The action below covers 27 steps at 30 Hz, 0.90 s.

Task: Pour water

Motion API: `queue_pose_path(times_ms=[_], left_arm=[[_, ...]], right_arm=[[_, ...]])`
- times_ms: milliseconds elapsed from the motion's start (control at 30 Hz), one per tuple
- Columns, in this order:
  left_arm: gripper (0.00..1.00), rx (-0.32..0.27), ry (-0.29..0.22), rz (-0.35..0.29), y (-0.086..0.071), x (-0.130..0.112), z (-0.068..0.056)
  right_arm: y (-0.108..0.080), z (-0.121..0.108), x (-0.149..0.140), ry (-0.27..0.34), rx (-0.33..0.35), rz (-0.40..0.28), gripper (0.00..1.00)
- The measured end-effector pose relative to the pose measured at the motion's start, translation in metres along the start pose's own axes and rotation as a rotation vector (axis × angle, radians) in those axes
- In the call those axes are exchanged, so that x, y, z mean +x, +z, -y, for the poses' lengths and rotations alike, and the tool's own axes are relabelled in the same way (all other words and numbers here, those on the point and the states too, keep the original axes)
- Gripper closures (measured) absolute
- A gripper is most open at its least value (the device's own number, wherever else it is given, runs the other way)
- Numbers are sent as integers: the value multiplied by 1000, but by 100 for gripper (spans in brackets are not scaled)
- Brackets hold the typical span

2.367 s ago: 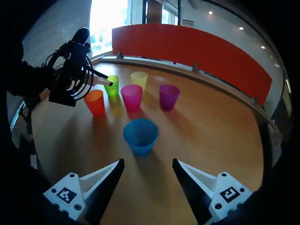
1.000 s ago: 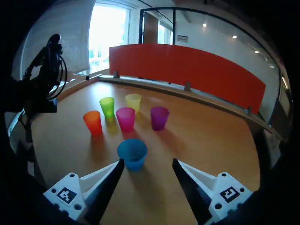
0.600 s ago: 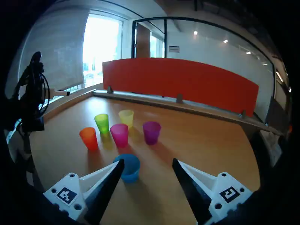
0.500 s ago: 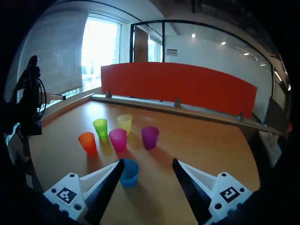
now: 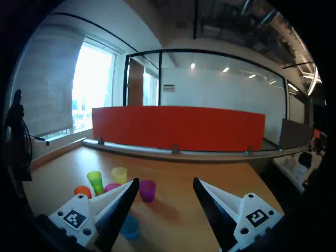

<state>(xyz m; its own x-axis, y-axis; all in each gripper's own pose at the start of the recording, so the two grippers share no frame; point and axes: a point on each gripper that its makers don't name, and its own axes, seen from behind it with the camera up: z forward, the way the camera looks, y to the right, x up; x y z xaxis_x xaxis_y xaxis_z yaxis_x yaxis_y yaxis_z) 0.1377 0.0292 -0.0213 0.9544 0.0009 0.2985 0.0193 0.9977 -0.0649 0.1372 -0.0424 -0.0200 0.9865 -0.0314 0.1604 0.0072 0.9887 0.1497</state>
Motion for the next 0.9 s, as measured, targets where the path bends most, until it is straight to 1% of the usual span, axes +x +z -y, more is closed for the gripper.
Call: queue_pose_path(times_ms=[200, 300, 500, 700, 900], left_arm=[[8, 7, 2, -18, -4, 7, 5], [9, 9, 2, -31, -4, 10, 8], [8, 11, -13, -39, 0, 12, 13], [8, 12, -21, -54, 1, 14, 16], [9, 8, -36, -68, 4, 14, 19]], right_arm=[[7, -21, 15, -9, -85, -30, 0], [8, -26, 29, 1, -109, -58, 1], [11, -26, 40, 26, -120, -77, 1], [11, -28, 43, 23, -133, -72, 1], [10, -26, 38, 16, -145, -61, 1]])
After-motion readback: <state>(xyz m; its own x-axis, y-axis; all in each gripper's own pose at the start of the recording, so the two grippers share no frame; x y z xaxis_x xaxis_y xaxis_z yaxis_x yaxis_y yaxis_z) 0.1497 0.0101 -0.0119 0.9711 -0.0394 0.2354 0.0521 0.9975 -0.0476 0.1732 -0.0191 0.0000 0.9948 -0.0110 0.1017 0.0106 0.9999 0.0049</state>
